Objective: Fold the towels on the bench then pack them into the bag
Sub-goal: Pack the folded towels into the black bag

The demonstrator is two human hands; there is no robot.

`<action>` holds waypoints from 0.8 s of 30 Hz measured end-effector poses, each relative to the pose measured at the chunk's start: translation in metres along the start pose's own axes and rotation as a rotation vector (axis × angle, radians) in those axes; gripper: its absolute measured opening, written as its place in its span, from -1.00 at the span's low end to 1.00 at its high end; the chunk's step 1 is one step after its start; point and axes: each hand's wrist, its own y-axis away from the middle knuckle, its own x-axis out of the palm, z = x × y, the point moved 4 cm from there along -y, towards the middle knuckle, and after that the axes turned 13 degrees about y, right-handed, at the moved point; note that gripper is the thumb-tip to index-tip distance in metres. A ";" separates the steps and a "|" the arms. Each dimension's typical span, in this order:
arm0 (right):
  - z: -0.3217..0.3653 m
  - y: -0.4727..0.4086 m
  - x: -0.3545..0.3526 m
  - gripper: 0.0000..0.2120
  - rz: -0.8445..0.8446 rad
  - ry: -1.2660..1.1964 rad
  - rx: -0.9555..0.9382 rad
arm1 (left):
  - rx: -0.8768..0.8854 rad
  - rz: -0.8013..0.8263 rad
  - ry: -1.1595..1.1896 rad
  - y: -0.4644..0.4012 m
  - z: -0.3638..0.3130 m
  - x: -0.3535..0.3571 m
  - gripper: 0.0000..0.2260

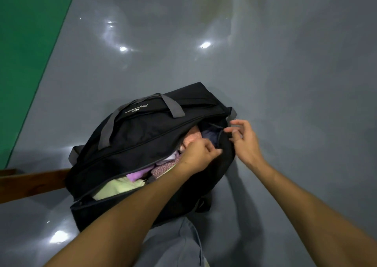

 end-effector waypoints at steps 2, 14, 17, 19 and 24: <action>-0.007 -0.010 -0.001 -0.76 0.060 -0.001 0.038 | 0.054 -0.050 -0.017 0.009 -0.002 -0.024 -0.71; 0.009 -0.028 0.055 -0.74 0.268 -0.009 -0.044 | 0.216 -0.038 -0.103 0.062 0.006 -0.095 -0.79; 0.010 -0.026 0.054 -0.89 0.240 0.016 -0.004 | 0.215 -0.039 -0.101 0.065 0.007 -0.093 -0.80; 0.007 -0.028 0.050 -0.94 0.209 0.053 0.011 | 0.223 -0.036 -0.107 0.066 0.003 -0.091 -0.80; 0.011 -0.027 0.036 -0.94 0.216 0.074 -0.020 | 0.212 -0.046 -0.155 0.068 0.000 -0.090 -0.79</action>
